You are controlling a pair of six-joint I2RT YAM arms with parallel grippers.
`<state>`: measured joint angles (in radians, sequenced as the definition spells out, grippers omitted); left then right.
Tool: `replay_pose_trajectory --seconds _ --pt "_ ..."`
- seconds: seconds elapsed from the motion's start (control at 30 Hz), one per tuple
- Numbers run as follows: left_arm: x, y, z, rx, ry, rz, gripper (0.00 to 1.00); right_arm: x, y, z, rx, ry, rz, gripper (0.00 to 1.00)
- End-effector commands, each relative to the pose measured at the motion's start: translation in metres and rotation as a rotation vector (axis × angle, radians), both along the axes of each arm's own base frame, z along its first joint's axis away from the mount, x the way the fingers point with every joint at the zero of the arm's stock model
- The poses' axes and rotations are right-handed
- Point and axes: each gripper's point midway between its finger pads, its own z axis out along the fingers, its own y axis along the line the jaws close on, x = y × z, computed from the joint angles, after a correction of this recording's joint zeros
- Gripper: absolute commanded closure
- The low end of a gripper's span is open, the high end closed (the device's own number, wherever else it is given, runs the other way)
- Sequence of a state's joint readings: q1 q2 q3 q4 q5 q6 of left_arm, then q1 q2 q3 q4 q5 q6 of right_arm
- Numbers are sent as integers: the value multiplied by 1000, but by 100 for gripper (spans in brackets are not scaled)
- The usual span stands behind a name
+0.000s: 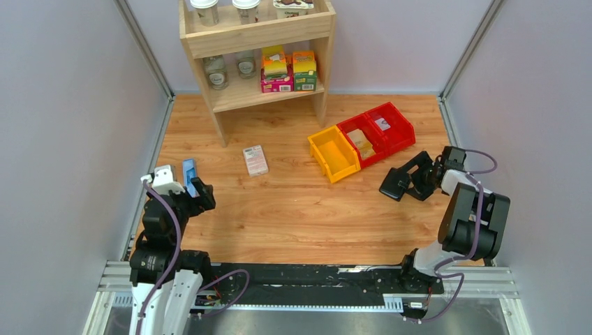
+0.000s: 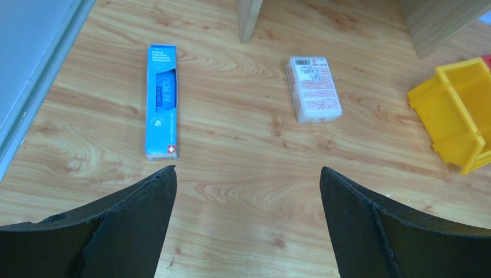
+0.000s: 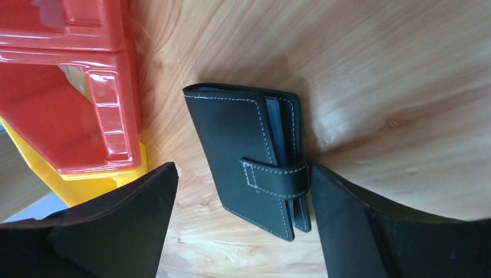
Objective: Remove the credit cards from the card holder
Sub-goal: Move the card holder to the center of the board.
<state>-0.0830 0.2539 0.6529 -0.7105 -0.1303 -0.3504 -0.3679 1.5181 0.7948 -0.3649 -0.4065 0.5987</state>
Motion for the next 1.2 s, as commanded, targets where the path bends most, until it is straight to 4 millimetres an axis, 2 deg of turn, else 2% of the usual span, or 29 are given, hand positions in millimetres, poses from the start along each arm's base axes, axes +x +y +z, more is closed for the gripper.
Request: replay_pose_trajectory --seconds 0.0,0.07,0.2,0.4,0.47,0.57,0.67,0.73,0.97,1.03,1.17 --pt "0 -3 4 5 11 -19 0 19 6 -3 56 -120 16 15" --pt "1 -2 4 4 11 -14 1 15 7 -15 57 -103 27 17" --pt "1 -3 2 2 19 -16 1 6 14 -36 80 -69 71 31" --pt "4 -9 1 -5 32 -52 1 4 20 -30 62 -98 92 71" --pt "6 -14 -1 -13 42 -77 1 3 26 -23 28 -115 121 81" --pt "11 -22 -4 -41 70 -108 1 -4 40 -10 -56 -111 185 91" --pt "14 -33 -9 -84 114 -151 1 -15 60 5 -170 -108 273 95" --pt "17 -46 -12 -122 140 -206 1 -33 71 11 -279 -52 352 100" --pt "22 -80 -13 -269 219 -339 1 -67 101 58 -662 -54 543 100" --pt "22 -85 -14 -300 237 -353 1 -72 115 69 -743 -70 587 100" --pt "18 -89 -25 -346 286 -344 1 -76 157 76 -934 -103 709 100"
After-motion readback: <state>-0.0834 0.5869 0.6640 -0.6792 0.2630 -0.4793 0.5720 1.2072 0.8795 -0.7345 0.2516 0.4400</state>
